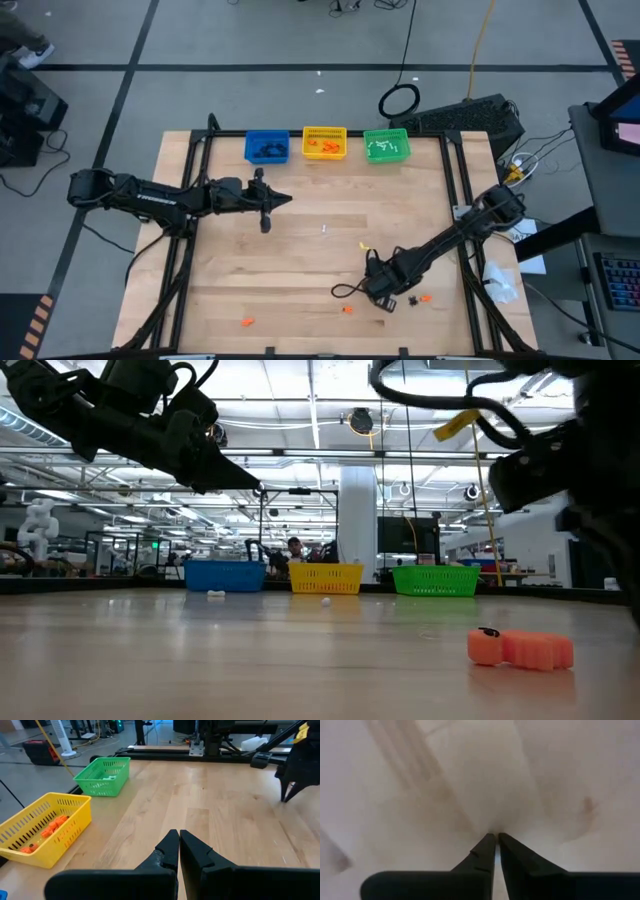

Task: Sort Halloween decoration
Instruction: Put the white bone toy into the green bin

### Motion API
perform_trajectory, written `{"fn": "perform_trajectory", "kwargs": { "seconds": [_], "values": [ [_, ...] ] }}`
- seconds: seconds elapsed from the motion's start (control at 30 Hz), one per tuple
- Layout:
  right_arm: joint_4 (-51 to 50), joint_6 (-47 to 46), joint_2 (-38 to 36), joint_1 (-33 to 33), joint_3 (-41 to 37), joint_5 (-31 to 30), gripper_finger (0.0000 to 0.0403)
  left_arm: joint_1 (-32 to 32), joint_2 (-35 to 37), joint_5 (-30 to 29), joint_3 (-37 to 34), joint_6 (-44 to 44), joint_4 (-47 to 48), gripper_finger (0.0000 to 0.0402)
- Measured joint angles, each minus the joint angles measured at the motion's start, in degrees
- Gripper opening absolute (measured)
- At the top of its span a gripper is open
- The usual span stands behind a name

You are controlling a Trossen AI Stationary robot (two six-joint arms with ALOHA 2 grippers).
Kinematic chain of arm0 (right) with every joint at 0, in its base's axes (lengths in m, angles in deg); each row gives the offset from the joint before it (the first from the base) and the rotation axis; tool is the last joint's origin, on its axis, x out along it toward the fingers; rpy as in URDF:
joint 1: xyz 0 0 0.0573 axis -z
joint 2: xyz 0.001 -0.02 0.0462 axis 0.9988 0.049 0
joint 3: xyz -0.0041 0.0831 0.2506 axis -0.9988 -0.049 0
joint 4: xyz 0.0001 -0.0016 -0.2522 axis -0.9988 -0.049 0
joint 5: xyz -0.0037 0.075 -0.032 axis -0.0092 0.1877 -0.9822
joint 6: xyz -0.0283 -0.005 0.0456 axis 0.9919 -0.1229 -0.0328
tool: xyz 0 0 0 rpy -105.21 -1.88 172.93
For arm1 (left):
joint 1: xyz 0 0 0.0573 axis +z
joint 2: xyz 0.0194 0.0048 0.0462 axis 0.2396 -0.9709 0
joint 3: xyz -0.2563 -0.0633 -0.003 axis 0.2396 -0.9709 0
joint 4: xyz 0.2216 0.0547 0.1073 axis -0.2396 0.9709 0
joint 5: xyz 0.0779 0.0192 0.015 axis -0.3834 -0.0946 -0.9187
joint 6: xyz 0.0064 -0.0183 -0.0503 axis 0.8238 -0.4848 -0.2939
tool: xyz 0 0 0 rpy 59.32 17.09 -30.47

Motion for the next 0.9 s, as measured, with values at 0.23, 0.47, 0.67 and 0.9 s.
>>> {"fn": "perform_trajectory", "kwargs": {
  "seconds": [0.23,0.47,0.67,0.9],
  "values": [
    [-3.3,6.7,0.1,4.6,2.4,-6.9,0.0017,0.0,0.0,0.0,0.0,-0.2,0.0,0.0008],
    [-9.9,11.6,-5.6,9.2,2.8,-11.3,0.0015,0.0,0.0,0.0,0.0,-0.9,0.0,0.0008],
    [-13.6,16.1,-15.3,17.6,2.8,-17.9,0.0003,0.0,0.0,0.0,0.0,-1.3,0.0,0.0008],
    [-11.6,21.4,-18.9,21.0,2.4,-8.8,0.0012,0.0,0.0,0.0,0.0,-1.3,0.1,0.0008]
  ]
}}
